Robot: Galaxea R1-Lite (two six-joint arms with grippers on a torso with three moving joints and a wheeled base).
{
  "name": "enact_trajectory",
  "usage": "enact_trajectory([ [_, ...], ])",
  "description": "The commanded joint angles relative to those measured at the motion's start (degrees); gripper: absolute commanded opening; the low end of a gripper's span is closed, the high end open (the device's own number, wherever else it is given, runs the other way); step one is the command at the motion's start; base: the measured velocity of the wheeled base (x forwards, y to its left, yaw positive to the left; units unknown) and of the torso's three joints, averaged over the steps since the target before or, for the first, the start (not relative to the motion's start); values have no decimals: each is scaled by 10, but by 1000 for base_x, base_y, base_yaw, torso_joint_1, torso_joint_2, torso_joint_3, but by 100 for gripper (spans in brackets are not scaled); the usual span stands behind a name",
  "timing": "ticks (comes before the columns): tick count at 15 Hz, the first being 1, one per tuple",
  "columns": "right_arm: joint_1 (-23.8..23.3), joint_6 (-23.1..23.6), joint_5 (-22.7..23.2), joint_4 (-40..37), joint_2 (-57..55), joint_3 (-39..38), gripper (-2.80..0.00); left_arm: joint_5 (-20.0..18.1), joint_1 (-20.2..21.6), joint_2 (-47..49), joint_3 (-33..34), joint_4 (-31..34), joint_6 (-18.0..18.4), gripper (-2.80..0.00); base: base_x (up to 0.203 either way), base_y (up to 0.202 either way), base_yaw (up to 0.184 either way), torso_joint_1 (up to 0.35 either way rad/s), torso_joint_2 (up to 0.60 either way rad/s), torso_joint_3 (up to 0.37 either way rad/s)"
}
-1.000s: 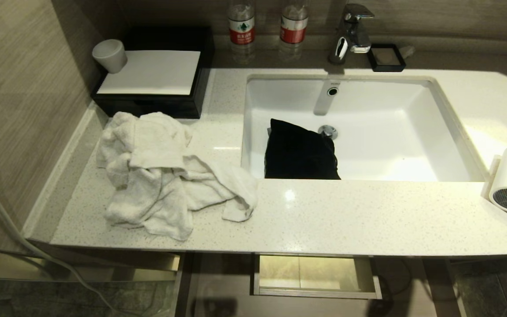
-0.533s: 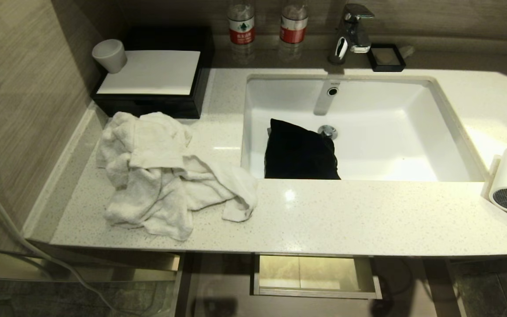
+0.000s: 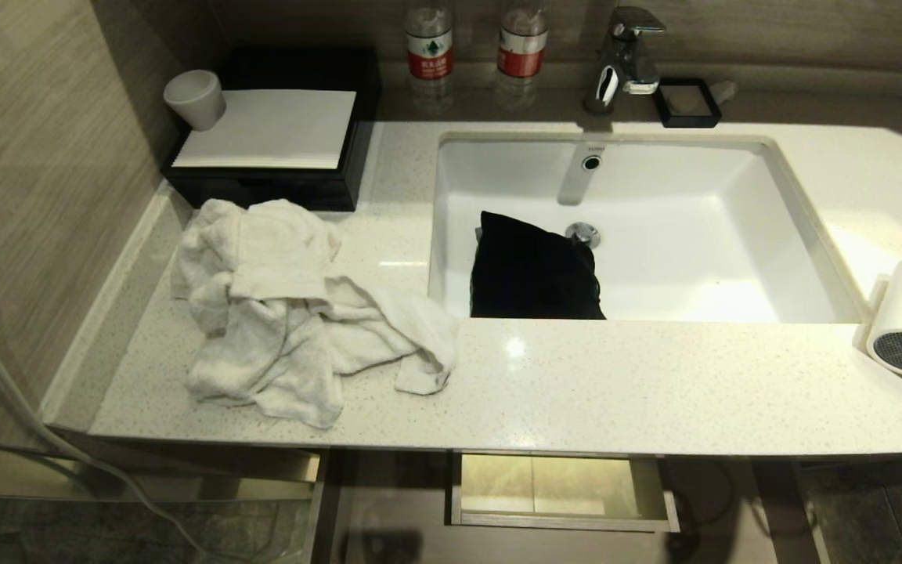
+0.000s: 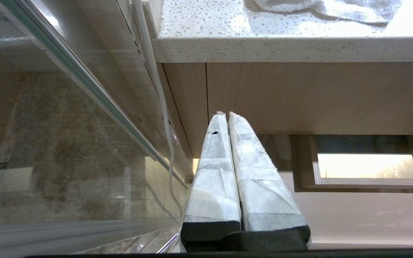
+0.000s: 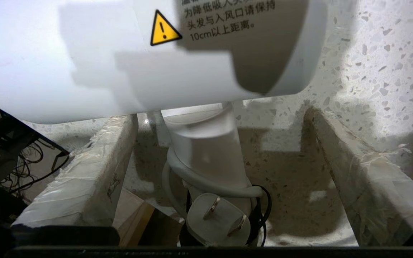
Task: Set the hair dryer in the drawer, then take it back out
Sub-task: Pick up the hairdryer
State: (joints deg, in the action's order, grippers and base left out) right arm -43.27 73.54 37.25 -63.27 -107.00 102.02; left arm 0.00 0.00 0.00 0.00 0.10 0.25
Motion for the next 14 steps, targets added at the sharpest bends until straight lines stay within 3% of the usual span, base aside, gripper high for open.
enact_trajectory([
  [1, 9, 8, 1, 7, 1, 0, 0, 0, 0, 0, 1, 0, 0, -280, 0, 0, 0, 0, 0, 0],
  [4, 16, 23, -2, 21, 0, 0, 0, 0, 0, 0, 1, 0, 0, -280, 0, 0, 0, 0, 0, 0],
  [6, 17, 62, -8, 20, -1, 0, 0, 0, 0, 0, 1, 0, 0, -280, 0, 0, 0, 0, 0, 0],
  [10, 17, 67, -9, 24, -4, 0, 0, 0, 0, 0, 1, 0, 0, -280, 0, 0, 0, 0, 0, 0],
  [14, 17, 103, -15, 35, -7, -4, 0, 0, 0, 0, 1, 0, 0, -280, 0, 0, 0, 0, 0, 0],
])
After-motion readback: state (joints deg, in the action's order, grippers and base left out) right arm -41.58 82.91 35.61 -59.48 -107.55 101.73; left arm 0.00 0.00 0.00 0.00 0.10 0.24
